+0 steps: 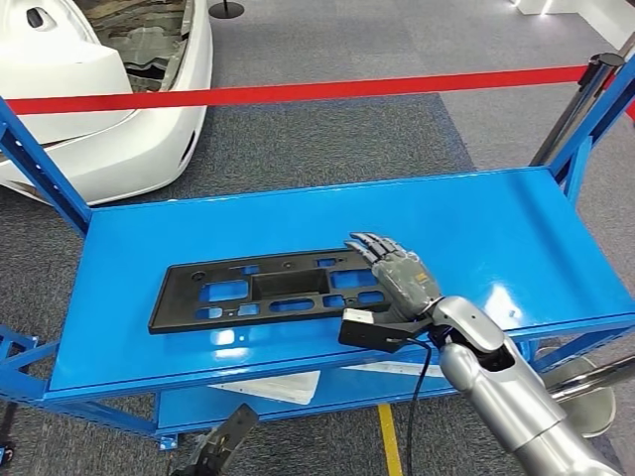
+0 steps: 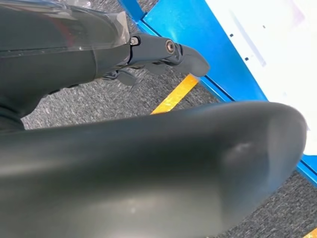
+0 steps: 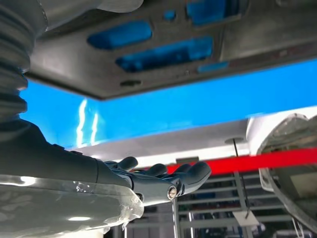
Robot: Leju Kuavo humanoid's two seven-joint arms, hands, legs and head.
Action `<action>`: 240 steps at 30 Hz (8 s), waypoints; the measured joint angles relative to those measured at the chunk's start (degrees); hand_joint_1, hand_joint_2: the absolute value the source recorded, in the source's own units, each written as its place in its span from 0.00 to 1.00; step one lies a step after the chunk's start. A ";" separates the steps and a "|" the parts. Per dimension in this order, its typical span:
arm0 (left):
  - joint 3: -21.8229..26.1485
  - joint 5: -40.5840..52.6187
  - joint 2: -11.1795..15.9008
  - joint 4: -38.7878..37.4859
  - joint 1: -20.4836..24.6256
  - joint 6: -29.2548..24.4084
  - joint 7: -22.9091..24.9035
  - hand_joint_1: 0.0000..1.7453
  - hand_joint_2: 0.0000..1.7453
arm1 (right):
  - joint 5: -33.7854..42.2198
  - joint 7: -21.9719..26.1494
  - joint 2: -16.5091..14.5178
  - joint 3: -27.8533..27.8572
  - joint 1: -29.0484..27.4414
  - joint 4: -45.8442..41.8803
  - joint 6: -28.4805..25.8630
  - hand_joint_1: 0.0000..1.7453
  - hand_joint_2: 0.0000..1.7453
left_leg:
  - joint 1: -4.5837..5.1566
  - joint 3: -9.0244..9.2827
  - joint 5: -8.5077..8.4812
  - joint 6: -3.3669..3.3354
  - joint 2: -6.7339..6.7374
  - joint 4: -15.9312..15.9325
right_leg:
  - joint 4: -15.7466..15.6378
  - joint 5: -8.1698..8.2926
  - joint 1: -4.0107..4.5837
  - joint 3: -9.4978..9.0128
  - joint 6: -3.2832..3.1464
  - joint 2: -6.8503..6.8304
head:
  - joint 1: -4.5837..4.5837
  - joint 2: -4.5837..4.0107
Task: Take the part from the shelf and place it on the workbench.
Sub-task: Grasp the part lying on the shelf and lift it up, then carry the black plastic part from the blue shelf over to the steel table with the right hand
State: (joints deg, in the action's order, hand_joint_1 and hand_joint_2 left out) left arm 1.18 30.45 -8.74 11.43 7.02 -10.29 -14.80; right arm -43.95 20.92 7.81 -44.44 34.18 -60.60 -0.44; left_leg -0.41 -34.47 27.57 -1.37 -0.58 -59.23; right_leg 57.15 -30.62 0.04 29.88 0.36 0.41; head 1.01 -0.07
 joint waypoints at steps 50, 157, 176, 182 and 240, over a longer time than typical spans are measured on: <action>3.75 3.06 -0.63 0.00 0.16 0.00 -0.04 0.00 0.00 | 2.34 -1.36 -1.45 -13.45 9.42 12.61 5.20 0.00 1.00 | 0.00 0.00 0.00 0.00 0.00 0.00 | 0.01 0.01 0.00 0.00 -0.01 0.00 | 0.00 0.00; 14.38 3.91 -0.81 0.00 -1.81 -2.86 -2.52 0.00 0.00 | -41.95 -20.71 3.08 20.97 -32.20 -33.42 -28.31 1.00 1.00 | 0.00 0.13 0.07 0.03 -0.01 0.02 | -0.04 -0.08 0.00 -0.10 -0.01 -0.03 | 0.00 0.00; 16.67 3.02 -0.81 0.00 -2.64 -2.83 -5.07 0.00 0.00 | -46.05 -25.73 4.70 19.85 -36.48 -41.71 -31.29 1.00 1.00 | 0.00 0.12 0.07 0.03 -0.01 0.02 | -0.05 -0.08 0.00 -0.09 0.00 -0.03 | -0.01 0.00; 17.43 3.03 -0.81 0.00 -3.23 -2.40 -6.22 0.00 0.75 | -46.04 -15.58 2.42 23.61 -41.13 -45.55 -36.93 1.00 1.00 | 0.00 0.10 0.10 0.04 -0.01 0.02 | -0.05 -0.15 0.00 -0.06 0.07 -0.04 | -0.01 0.00; 22.21 7.20 -1.34 0.00 -3.11 -9.19 -4.02 0.00 1.00 | -46.09 -20.54 -3.99 25.79 -42.40 -45.31 -33.46 1.00 1.00 | 0.39 0.27 -0.12 -0.92 0.05 0.31 | -0.08 -0.31 -0.62 -0.18 1.04 -0.02 | 0.02 0.00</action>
State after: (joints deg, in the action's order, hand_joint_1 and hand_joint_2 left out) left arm 23.39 37.65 -10.08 11.43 3.91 -19.48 -18.82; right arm -90.04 0.39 3.82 -18.64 -8.22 -105.90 -33.89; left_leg -0.02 -34.20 27.45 -2.30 -0.53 -58.92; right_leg 57.07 -30.93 -0.58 29.70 1.39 0.40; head 1.02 -0.07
